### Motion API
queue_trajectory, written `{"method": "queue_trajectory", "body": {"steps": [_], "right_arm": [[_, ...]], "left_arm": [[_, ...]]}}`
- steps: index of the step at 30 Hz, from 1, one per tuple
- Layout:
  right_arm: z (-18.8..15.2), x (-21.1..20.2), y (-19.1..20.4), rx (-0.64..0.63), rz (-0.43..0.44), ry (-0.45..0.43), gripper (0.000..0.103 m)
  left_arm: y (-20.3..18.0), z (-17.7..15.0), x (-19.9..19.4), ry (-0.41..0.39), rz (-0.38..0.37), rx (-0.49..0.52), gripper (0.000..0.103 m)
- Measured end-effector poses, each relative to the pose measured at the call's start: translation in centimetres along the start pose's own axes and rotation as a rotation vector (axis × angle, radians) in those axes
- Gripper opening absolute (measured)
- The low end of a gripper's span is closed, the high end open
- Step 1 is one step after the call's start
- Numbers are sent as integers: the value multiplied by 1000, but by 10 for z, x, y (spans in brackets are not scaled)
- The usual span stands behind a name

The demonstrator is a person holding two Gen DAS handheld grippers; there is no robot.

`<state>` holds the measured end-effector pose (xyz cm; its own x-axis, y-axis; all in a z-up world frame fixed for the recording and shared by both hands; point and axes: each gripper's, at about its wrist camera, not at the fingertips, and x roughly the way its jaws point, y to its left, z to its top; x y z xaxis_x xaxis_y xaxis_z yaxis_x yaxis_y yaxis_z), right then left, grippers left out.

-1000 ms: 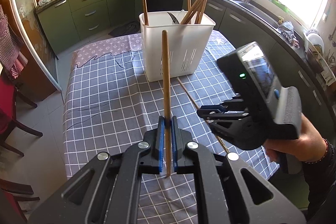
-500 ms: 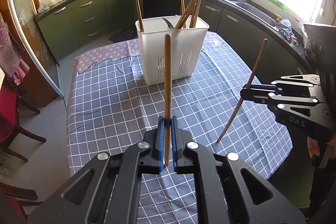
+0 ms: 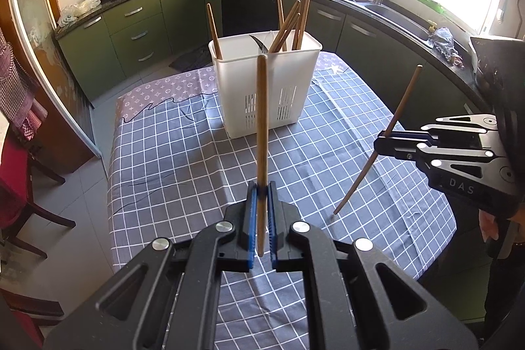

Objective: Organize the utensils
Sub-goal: 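Raise both chopsticks upright and carry them toward the white holder, then drop both chopsticks into the holder and open both grippers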

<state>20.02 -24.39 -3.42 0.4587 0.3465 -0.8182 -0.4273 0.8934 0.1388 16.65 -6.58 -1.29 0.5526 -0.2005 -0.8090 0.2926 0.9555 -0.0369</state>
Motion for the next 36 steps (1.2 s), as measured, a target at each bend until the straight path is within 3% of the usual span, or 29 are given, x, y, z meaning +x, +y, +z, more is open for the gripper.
{"method": "queue_trajectory", "body": {"steps": [10, 19, 25, 29, 36], "right_arm": [[21, -35, -8, 12, 10, -74, 7], [51, -86, -14, -2, -3, -188, 7], [53, -88, -24, 7, -2, -186, 7], [49, -84, -35, 26, 1, -176, 7], [56, -83, -48, 46, -14, -181, 7]], "left_arm": [[-4, 32, -24, -57, -14, 12, 6], [-3, 116, -87, -279, -27, -18, 6], [1, 172, -92, -387, 7, -64, 6], [4, 188, -55, -344, 60, -78, 6], [13, 181, 25, -191, 95, -83, 6]]}}
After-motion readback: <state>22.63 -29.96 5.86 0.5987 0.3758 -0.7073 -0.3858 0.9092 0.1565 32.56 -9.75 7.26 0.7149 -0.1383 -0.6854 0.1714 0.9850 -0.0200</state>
